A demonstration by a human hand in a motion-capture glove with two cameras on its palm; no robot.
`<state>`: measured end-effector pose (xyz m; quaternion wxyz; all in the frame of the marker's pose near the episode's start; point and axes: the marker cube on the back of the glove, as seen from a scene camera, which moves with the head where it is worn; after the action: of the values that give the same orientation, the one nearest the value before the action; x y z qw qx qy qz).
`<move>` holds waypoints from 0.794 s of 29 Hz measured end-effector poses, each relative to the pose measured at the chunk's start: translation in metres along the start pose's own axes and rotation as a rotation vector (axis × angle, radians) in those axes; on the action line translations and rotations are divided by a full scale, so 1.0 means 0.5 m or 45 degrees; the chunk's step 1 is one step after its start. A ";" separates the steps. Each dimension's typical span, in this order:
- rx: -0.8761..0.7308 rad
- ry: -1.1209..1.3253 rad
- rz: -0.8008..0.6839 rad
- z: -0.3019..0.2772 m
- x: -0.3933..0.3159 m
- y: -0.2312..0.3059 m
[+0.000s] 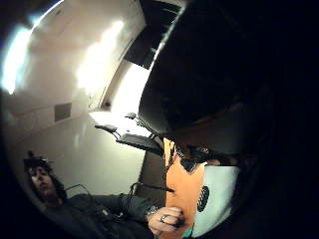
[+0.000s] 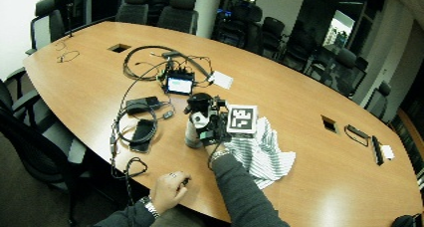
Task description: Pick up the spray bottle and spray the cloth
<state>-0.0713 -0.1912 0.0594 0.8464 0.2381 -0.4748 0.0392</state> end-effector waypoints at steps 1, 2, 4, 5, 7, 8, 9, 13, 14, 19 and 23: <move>0.011 0.008 -0.013 -0.002 -0.002 -0.007; 0.021 0.018 -0.026 -0.004 -0.002 -0.012; 0.033 0.040 -0.042 -0.006 0.005 -0.016; 0.033 0.047 -0.042 -0.007 0.010 -0.014; 0.021 0.053 -0.026 -0.008 0.022 -0.004; 0.013 0.055 -0.011 -0.009 0.029 0.004; 0.005 0.057 0.008 -0.010 0.037 0.012; -0.021 0.074 0.088 -0.015 0.061 0.041; -0.033 0.086 0.105 -0.014 0.065 0.046; -0.235 0.215 0.162 -0.002 0.069 0.073; -0.398 0.366 0.143 -0.006 0.058 0.095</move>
<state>-0.0673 -0.1525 0.0995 0.9285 0.0694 -0.3619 0.0457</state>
